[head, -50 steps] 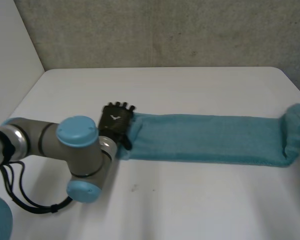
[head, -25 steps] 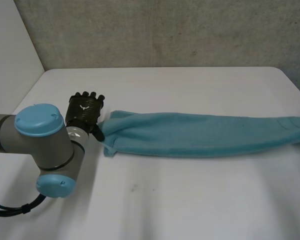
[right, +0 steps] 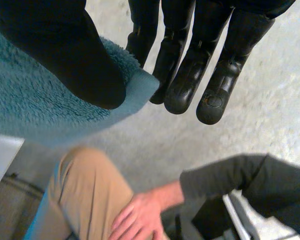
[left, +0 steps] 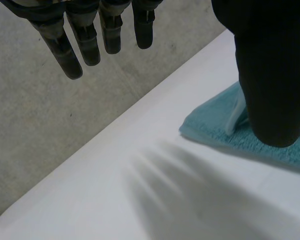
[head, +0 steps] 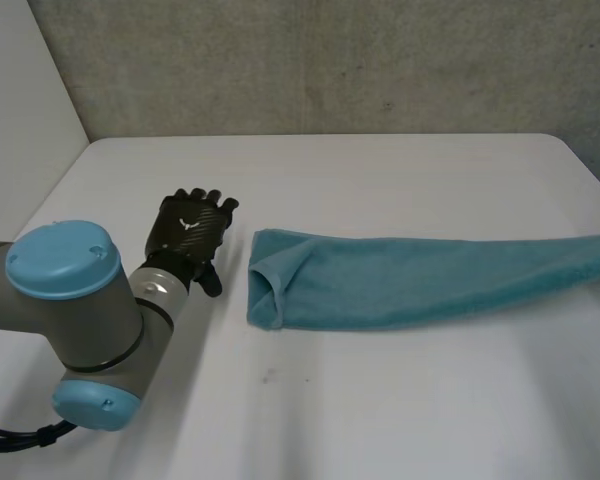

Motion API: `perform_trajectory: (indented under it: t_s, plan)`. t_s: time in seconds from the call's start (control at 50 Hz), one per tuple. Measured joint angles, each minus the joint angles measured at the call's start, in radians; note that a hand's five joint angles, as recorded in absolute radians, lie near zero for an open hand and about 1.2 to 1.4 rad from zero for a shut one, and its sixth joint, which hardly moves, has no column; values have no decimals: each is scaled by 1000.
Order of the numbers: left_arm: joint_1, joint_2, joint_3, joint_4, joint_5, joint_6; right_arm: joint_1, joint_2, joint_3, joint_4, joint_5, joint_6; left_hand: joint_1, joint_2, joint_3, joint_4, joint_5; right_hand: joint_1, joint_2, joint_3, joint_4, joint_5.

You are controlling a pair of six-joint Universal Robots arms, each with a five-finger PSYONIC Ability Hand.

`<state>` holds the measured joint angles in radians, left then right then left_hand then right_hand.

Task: Fold the laundry

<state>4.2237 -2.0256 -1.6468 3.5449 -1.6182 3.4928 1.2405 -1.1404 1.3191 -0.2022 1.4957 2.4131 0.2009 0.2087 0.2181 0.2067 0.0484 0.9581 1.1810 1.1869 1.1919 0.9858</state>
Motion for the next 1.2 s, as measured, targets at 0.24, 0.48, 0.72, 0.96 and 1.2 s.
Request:
perform_trajectory:
  t_s: [0.24,0.48,0.72,0.96,1.2]
  plan:
    - [53,87,-56,0,1,-1,487,-8,-109,24,-8,1,0,0,0,0,0,3,0,1,0,0]
    - [72,137,-108,1,3,-22,1031,195,-138,-74,-136,3,0,0,0,0,0,8,0,2,0,0]
    - [77,136,-95,5,8,-40,1164,381,-174,-25,-8,-85,0,0,0,0,0,-615,-750,-752,-756,-698]
    - [-5,114,85,2,24,-122,953,23,-11,20,105,223,0,0,0,0,0,-747,-958,-971,-958,-920]
    - [-154,-113,264,-81,94,-195,604,-95,316,150,-106,472,0,0,0,0,0,-747,-958,-971,-958,-920]
